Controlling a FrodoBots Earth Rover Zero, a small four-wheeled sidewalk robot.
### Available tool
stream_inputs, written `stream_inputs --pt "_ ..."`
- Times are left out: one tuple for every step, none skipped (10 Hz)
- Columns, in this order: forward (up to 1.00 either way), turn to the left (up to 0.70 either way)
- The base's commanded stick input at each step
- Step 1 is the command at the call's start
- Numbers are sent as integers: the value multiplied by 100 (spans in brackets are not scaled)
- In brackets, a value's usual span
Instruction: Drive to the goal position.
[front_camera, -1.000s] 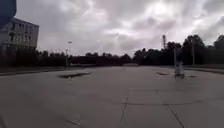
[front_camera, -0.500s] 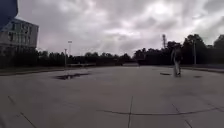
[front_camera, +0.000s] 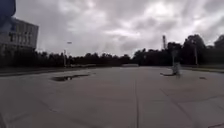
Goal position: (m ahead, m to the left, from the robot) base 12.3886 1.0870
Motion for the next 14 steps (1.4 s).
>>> stream_inputs --pt "70 0" --pt "70 0" --pt "70 0" --pt "70 0" --pt "70 0" --pt "70 0" --pt "70 0" --pt "70 0" --pt "70 0" --pt "70 0" --pt "70 0" --pt "70 0" --pt "70 0" --pt "70 0"
